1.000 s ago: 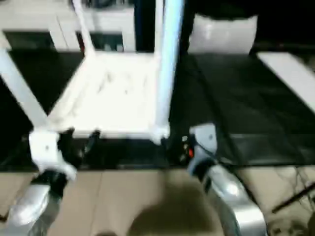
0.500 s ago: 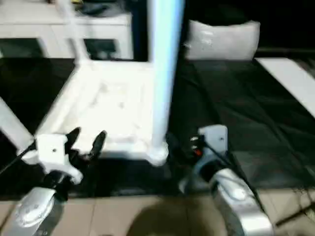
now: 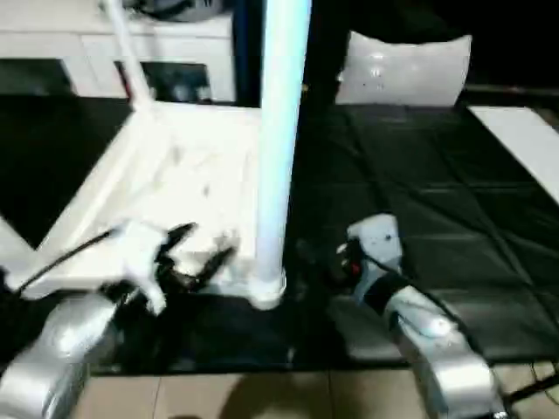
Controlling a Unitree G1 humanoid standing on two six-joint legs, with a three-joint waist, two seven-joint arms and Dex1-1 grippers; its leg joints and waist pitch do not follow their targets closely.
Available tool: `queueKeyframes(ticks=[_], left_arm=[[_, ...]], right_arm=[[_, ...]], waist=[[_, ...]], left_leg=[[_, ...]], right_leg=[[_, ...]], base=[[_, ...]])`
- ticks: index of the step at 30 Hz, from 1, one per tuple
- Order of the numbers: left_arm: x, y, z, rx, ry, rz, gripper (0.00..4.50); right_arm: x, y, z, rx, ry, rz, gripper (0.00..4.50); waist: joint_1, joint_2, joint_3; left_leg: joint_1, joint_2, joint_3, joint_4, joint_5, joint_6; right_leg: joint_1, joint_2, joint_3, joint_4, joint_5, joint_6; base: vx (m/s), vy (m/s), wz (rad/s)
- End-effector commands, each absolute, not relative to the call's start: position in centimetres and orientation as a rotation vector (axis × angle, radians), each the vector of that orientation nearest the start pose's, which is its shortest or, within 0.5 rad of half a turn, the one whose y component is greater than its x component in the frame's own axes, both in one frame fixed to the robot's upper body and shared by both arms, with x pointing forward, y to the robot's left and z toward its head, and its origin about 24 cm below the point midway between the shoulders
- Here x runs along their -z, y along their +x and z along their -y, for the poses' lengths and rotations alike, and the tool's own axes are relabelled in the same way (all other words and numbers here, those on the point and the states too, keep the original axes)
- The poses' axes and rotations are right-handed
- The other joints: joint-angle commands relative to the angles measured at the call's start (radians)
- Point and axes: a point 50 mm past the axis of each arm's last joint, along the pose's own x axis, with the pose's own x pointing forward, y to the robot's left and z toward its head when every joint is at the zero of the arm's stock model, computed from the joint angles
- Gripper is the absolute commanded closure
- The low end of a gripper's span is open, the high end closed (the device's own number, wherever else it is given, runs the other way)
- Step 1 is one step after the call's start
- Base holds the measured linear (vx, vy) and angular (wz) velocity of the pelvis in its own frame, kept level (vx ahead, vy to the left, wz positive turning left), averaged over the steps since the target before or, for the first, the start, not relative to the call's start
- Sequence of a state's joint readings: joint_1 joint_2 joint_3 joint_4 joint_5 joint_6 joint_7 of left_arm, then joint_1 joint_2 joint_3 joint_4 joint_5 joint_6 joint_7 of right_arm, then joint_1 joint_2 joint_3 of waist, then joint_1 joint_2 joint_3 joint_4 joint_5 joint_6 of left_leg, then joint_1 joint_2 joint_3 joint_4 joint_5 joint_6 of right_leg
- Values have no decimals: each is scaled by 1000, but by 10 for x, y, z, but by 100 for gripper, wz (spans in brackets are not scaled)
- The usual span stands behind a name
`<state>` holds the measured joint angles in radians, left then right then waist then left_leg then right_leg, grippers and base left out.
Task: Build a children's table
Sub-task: Rotate table base, then rotate leg to tighten
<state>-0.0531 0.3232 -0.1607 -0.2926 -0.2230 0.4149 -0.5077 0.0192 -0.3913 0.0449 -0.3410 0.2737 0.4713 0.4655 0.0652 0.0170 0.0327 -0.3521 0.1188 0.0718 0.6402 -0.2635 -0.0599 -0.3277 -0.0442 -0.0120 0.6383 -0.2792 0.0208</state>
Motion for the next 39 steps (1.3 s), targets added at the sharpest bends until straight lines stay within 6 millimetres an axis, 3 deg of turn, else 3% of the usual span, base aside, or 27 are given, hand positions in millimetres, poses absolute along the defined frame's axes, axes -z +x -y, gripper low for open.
queueKeyframes(ticks=[1,4,5,7,8,10,13,15,18,21,28,31,32,35,39], left_arm=[[-75,246,-121,893,103,-196,11],[-74,256,-123,1024,187,-245,25],[-75,262,-125,1057,207,-257,44],[-73,273,-129,1134,261,-301,49],[-73,275,-129,1145,268,-312,49],[-69,281,-134,1193,304,-369,80],[-64,288,-141,1216,343,-426,92],[-63,291,-145,1220,348,-445,122],[-62,298,-153,1247,351,-471,132],[-61,301,-156,1255,364,-471,168],[-57,301,-157,1285,345,-476,216],[-56,302,-156,1304,348,-467,222],[-56,303,-156,1306,351,-466,253],[-55,304,-155,1320,361,-461,256],[-52,305,-153,1342,379,-465,299]], right_arm=[[-74,232,170,-680,-91,-273,0],[-75,230,172,-785,-146,-294,0],[-75,229,173,-817,-158,-295,0],[-77,227,173,-893,-176,-303,0],[-77,226,173,-905,-174,-307,0],[-78,223,172,-954,-173,-314,0],[-79,220,172,-992,-183,-327,0],[-78,218,171,-1011,-191,-340,0],[-77,213,169,-1053,-180,-351,0],[-77,213,168,-1060,-181,-349,0],[-74,213,165,-1068,-180,-356,0],[-73,213,164,-1064,-184,-353,0],[-73,214,164,-1063,-184,-352,0],[-74,213,164,-1062,-183,-350,0],[-73,213,163,-1064,-185,-350,0]], waist=[[-9,3,-27],[-11,2,-24],[-15,-6,-19],[-14,-9,-22],[-13,-7,-22],[-13,-8,-24],[-13,-4,-32],[-11,-6,-38],[-5,-2,-44],[-3,-8,-40],[-3,-8,-34],[-2,-9,-33],[-2,-9,-33],[-2,-8,-34],[-2,-8,-34]], left_leg=[[9,79,-16,-104,-76,-27],[8,79,-7,-107,-117,13],[3,76,-2,-111,-140,27],[5,81,11,-113,-154,39],[6,82,14,-113,-147,43],[5,88,21,-113,-115,51],[2,94,26,-108,-52,59],[2,92,29,-101,-8,74],[-1,90,31,-94,44,99],[-3,95,32,-98,17,105],[-1,101,33,-106,-35,88],[-1,101,34,-106,-40,86],[-1,101,34,-107,-45,84],[-2,101,34,-106,-33,88],[-2,102,34,-107,-35,87]], right_leg=[[40,-83,34,-65,139,-160],[33,-91,41,-76,46,-195],[33,-91,43,-83,-20,-197],[28,-101,46,-95,-134,-209],[23,-99,46,-97,-139,-209],[19,-96,45,-91,-88,-217],[18,-97,41,-78,29,-246],[20,-96,41,-71,109,-261],[18,-95,38,-60,222,-280],[18,-99,36,-63,203,-293],[15,-104,38,-68,112,-303],[14,-105,39,-70,104,-301],[14,-105,39,-70,99,-300],[14,-105,39,-69,123,-299],[15,-107,40,-70,119,-296]], base=[[-72,21,-4],[-70,8,-1],[-75,-10,-1],[-70,-15,-1],[0,0,0],[0,0,0],[0,0,0],[0,0,0],[0,0,0],[0,0,0],[0,0,0],[0,0,0],[0,0,0],[0,0,0],[0,0,0]])
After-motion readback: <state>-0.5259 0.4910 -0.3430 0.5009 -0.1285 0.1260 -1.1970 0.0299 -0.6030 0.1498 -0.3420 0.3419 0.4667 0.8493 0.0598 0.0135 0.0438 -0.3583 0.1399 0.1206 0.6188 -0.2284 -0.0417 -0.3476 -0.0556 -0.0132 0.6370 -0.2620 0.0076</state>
